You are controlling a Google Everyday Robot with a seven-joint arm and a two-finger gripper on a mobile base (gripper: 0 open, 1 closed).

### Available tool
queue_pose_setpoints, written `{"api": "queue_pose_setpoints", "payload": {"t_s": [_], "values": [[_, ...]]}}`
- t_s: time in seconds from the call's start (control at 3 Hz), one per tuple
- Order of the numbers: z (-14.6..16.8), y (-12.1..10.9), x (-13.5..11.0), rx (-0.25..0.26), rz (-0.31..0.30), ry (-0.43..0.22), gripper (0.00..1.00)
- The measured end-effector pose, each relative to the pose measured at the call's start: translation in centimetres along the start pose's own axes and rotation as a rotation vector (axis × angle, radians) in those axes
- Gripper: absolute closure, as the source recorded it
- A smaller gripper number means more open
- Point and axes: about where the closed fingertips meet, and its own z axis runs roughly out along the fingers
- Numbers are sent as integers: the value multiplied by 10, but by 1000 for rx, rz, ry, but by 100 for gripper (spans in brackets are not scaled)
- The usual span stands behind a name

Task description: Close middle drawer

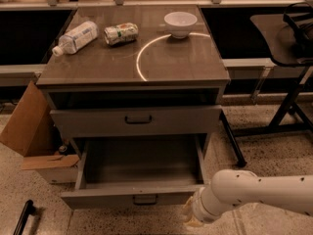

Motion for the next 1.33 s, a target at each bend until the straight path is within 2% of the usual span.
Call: {"api": "queue_pose_setpoints", "payload": {"t_s": [0.33, 0.67, 1.0, 1.33], "values": [[16, -16, 12, 14, 30, 4, 89], [23, -36, 20, 32, 46, 9, 100], [20, -61, 19, 71, 48, -14, 100], [20, -61, 19, 71, 48, -14, 100]]}}
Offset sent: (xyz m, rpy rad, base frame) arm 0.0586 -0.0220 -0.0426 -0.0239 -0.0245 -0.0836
